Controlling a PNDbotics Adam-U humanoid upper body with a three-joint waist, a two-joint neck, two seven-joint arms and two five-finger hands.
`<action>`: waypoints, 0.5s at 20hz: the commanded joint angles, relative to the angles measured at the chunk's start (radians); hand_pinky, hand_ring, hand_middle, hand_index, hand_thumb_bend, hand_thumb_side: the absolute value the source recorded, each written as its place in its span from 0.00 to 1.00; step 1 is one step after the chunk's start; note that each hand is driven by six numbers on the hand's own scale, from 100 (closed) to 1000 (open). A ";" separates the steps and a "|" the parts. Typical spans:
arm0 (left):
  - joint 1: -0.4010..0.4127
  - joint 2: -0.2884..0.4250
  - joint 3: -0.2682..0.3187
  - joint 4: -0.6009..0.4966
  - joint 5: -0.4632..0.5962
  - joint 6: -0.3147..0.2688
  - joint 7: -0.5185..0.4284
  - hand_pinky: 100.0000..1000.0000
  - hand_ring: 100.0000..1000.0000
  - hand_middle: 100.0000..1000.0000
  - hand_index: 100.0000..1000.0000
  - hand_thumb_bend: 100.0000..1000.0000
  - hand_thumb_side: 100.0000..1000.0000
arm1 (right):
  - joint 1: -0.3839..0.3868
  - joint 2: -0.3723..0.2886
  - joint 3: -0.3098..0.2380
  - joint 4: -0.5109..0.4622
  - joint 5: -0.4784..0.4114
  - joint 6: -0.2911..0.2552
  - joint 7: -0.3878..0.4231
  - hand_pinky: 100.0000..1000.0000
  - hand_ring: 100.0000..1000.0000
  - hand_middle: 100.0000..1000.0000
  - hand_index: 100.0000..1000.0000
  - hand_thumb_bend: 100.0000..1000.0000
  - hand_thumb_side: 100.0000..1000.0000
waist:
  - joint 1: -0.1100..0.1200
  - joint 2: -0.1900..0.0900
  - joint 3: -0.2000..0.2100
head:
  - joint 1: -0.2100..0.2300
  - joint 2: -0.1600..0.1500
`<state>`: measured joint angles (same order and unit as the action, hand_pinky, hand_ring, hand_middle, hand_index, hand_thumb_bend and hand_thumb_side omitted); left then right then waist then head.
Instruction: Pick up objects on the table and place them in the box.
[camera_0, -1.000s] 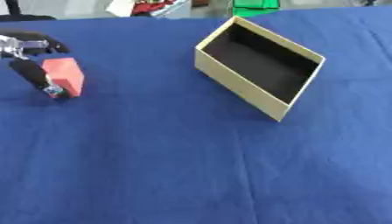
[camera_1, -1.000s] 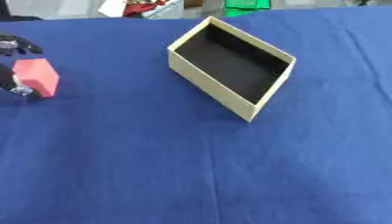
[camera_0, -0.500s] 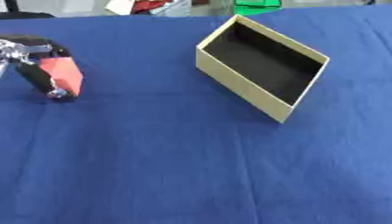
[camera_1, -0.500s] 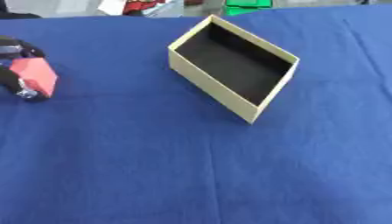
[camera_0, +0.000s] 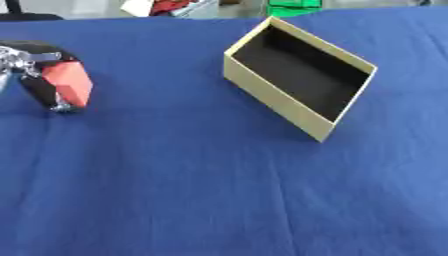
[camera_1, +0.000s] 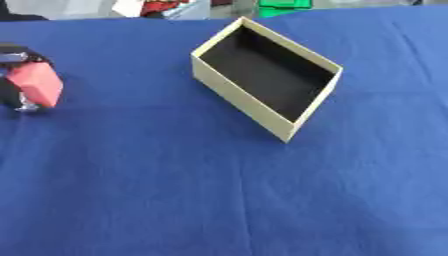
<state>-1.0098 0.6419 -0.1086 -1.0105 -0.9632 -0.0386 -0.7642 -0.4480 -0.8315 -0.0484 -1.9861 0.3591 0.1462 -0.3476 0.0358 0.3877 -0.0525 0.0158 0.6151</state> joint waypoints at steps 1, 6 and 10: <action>-0.021 0.026 0.011 -0.008 0.016 0.001 -0.008 0.77 0.84 0.82 0.91 0.31 0.00 | -0.006 -0.019 -0.007 -0.014 -0.003 0.000 0.003 0.83 0.80 0.81 0.84 0.00 1.00 | -0.003 -0.022 0.001 | 0.000 -0.002; -0.020 0.028 0.010 -0.012 0.025 0.006 -0.011 0.75 0.82 0.81 0.89 0.25 0.00 | -0.004 -0.018 -0.008 -0.014 -0.003 0.002 0.003 0.83 0.80 0.81 0.84 0.00 1.00 | -0.004 -0.026 0.002 | -0.001 0.001; -0.021 0.032 0.011 -0.018 0.024 0.011 -0.006 0.74 0.82 0.80 0.88 0.27 0.00 | -0.002 -0.017 -0.007 -0.014 -0.003 0.003 0.005 0.83 0.80 0.81 0.84 0.00 0.99 | -0.002 -0.034 0.006 | -0.003 0.005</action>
<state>-1.0098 0.6419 -0.1072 -1.0117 -0.9410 -0.0320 -0.7721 -0.4422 -0.8294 -0.0484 -1.9861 0.3591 0.1498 -0.3440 0.0351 0.3813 -0.0477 0.0146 0.6155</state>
